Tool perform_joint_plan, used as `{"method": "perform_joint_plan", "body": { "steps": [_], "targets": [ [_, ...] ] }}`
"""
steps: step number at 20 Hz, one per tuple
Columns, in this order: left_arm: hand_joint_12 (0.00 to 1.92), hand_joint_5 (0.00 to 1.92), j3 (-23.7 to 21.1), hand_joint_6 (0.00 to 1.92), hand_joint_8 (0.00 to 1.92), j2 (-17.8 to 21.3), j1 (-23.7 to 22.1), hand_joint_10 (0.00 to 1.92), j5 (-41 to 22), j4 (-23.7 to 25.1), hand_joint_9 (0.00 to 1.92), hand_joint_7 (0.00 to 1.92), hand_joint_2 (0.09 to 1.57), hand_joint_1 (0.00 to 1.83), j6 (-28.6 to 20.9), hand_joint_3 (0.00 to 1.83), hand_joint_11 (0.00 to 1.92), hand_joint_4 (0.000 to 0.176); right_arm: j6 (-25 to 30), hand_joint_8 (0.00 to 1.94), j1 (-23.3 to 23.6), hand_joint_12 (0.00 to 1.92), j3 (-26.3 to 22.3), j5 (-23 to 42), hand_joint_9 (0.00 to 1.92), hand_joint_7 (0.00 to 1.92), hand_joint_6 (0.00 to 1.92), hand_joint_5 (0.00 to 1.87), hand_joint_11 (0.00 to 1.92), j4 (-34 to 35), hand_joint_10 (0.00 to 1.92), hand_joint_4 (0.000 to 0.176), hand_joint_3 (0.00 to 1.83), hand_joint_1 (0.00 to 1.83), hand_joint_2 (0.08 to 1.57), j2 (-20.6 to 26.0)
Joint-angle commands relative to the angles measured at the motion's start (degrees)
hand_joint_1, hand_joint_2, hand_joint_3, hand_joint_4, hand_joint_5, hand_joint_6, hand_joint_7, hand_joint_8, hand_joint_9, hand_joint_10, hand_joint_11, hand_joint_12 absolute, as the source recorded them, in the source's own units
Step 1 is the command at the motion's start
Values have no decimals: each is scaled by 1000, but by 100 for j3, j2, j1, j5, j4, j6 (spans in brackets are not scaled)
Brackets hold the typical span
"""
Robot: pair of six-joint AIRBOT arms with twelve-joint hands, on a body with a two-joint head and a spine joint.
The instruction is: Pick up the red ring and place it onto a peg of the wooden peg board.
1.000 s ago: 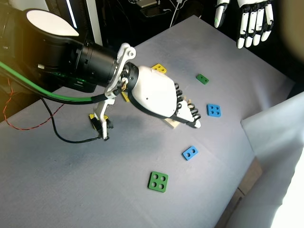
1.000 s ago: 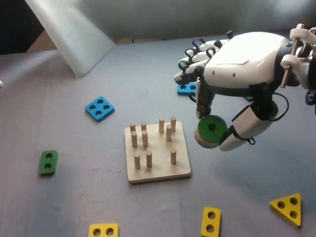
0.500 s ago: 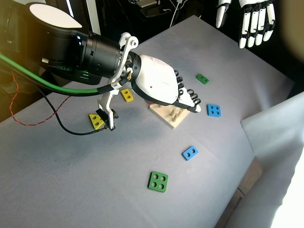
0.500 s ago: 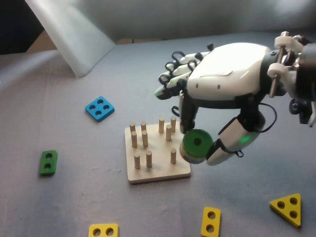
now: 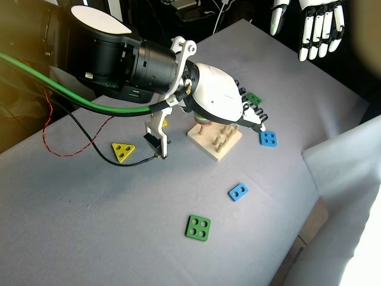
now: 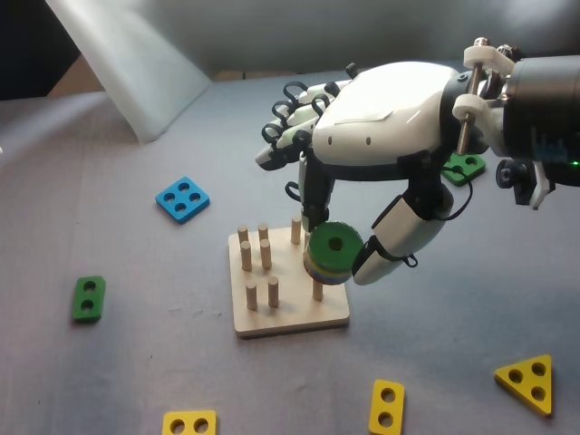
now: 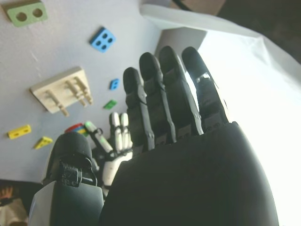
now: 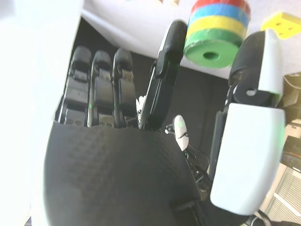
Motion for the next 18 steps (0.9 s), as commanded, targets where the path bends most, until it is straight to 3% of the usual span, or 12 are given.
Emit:
{"method": "perform_joint_plan", "body": {
  "steps": [1,2,3,4,9,10,13,14,15,18],
  "targets": [
    [792,513,49,1,2,0,-32,3,-103,-115,413,502,1275,0,-5,0,0,0,5,0,81,230,33,99,122,267,565,1227,0,53,1,106,0,1110,1010,-30],
    [819,522,49,4,4,0,-32,5,-103,-115,420,511,1275,0,-5,0,0,0,5,1,83,244,49,150,126,271,558,1231,0,35,2,110,0,1110,1008,-35],
    [811,512,49,0,0,0,-32,0,-104,-115,411,499,1277,0,-5,0,0,0,6,1,84,300,64,197,139,275,532,1247,0,-55,5,132,0,1107,1003,-47],
    [813,517,49,3,3,0,-32,5,-104,-115,421,506,1280,0,-5,2,0,0,6,0,85,277,92,300,136,265,511,1258,0,-141,2,95,0,1119,1000,-59],
    [813,516,49,2,2,0,-32,2,-104,-114,419,506,1278,0,-5,0,0,0,16,2,96,168,529,731,117,270,496,1267,0,-166,2,71,0,1127,998,-257],
    [815,515,50,1,1,0,-32,2,-104,-114,419,504,1278,0,-5,0,0,0,16,3,114,180,664,838,118,273,498,1265,0,-186,3,96,0,1120,998,-324],
    [816,514,50,1,1,1,-32,2,-104,-114,419,503,1278,0,-5,1,0,0,15,3,179,117,879,965,119,294,486,1273,0,-303,2,87,0,1124,996,-456],
    [824,520,50,3,3,1,-32,2,-104,-114,421,510,1280,0,-5,1,0,0,13,2,209,132,885,979,122,303,485,1272,0,-437,2,111,0,1117,996,-486],
    [826,521,50,3,3,3,-32,2,-104,-114,420,510,1279,0,-5,1,0,0,13,3,220,183,884,981,132,314,479,1276,0,-504,4,117,0,1116,994,-504],
    [781,505,52,0,0,3,-33,2,-103,-115,402,492,1279,0,-7,0,0,0,13,1,229,196,885,980,131,301,480,1274,0,-602,3,117,0,1115,995,-559]
  ]
}}
